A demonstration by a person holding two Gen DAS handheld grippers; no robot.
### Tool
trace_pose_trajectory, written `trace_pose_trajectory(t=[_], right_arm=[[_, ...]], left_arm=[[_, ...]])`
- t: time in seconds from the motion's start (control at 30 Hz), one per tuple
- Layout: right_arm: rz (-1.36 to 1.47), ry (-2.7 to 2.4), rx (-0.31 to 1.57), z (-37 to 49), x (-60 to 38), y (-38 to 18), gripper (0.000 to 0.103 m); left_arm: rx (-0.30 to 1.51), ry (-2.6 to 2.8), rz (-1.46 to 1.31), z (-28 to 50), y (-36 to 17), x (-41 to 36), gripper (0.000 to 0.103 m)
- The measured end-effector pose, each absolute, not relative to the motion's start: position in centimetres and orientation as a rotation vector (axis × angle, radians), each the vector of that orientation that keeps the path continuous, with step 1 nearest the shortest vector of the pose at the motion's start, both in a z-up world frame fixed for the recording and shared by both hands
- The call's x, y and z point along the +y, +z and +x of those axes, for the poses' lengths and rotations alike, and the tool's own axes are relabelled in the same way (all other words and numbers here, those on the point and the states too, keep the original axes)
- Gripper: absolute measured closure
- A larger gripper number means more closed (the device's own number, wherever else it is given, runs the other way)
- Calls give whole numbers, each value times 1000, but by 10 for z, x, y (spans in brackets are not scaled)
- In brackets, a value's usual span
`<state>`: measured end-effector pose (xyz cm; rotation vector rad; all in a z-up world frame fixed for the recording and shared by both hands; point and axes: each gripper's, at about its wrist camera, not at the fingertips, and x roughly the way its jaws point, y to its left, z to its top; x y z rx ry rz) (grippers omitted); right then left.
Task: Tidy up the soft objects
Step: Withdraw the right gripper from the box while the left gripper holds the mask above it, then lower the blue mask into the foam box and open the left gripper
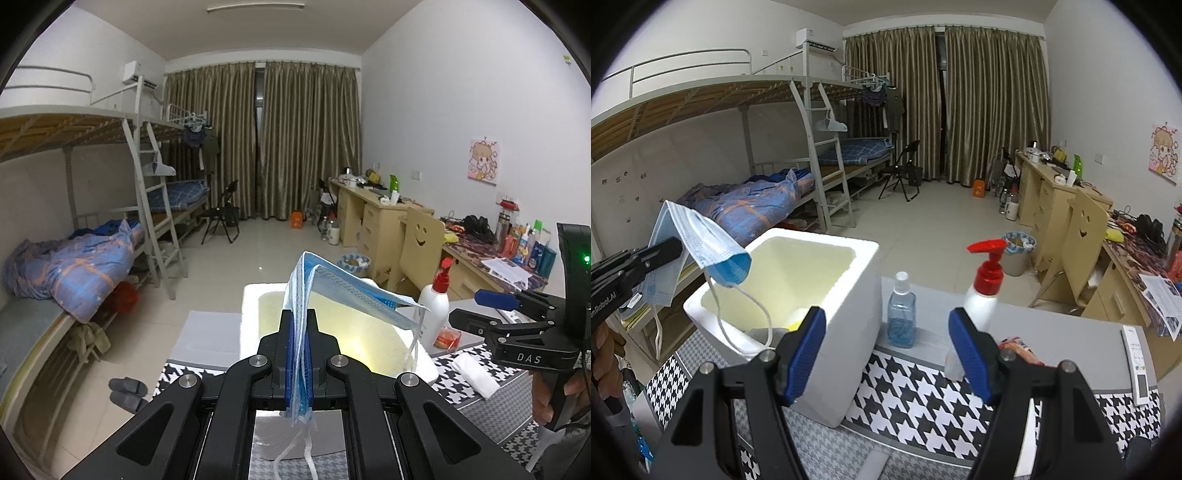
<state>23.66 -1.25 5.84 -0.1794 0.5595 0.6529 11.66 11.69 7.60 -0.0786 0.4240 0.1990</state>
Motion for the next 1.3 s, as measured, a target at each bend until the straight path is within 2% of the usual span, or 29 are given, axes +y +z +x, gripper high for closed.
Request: trace_pose_trajectory(t=[1.13, 1.2, 1.23, 1.27, 1.3], right_arm=[[-146, 532, 583, 231, -63, 51, 30], [-145, 526, 584, 231, -64, 50, 30], [-146, 523, 584, 231, -65, 50, 30], [-144, 521, 585, 231, -65, 49, 30], [-140, 520, 587, 231, -66, 49, 30]], left_arm=[[515, 203, -39, 172, 61, 108, 96], [524, 201, -45, 176, 59, 109, 90], [527, 202, -49, 176, 59, 109, 79], [528, 206, -51, 177, 58, 109, 62], [525, 207, -50, 178, 58, 110, 53]])
